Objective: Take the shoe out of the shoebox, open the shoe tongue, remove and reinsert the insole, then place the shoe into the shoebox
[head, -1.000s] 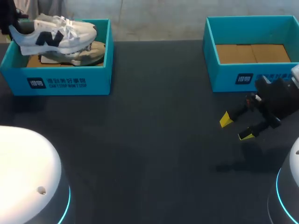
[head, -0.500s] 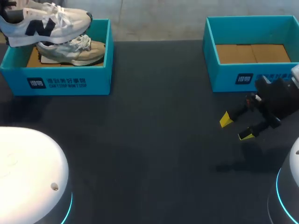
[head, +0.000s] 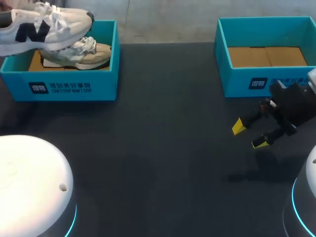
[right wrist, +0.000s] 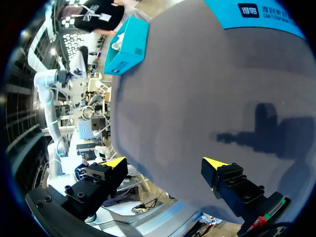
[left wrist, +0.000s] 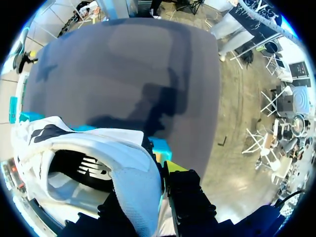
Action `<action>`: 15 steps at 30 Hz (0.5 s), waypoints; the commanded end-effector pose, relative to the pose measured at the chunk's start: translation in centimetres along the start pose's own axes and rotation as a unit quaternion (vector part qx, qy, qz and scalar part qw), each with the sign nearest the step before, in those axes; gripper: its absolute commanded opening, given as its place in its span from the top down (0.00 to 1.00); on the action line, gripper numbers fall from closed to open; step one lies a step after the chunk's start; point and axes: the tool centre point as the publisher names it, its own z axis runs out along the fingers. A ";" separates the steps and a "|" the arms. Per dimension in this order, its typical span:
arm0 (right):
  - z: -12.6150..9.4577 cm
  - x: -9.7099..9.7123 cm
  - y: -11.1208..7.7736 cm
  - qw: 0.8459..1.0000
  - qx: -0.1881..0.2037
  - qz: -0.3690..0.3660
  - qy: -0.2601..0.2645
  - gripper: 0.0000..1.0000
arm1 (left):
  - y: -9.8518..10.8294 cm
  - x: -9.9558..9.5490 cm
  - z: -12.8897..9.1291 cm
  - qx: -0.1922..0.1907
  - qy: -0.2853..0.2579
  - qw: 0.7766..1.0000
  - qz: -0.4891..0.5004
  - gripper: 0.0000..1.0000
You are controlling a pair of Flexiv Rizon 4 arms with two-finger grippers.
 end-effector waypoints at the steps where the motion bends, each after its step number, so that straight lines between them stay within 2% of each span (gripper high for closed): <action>1: 0.1 0.0 -0.1 1.000 -0.001 0.001 -0.002 0.00 | -5.3 0.0 -0.6 -0.041 0.000 0.999 0.006 1.00; 3: 0.1 0.0 -0.1 1.000 -0.001 0.001 -0.002 0.00 | -6.6 -0.2 -0.5 -0.029 0.005 0.999 0.012 1.00; 5: 0.1 0.0 -0.1 1.000 -0.001 0.001 -0.002 0.00 | -7.9 -0.5 -0.5 -0.037 0.011 0.999 0.027 1.00; 15: 0.1 0.0 -0.1 1.000 -0.001 0.001 -0.002 0.00 | -7.9 -0.5 -0.5 -0.037 0.011 0.999 0.027 1.00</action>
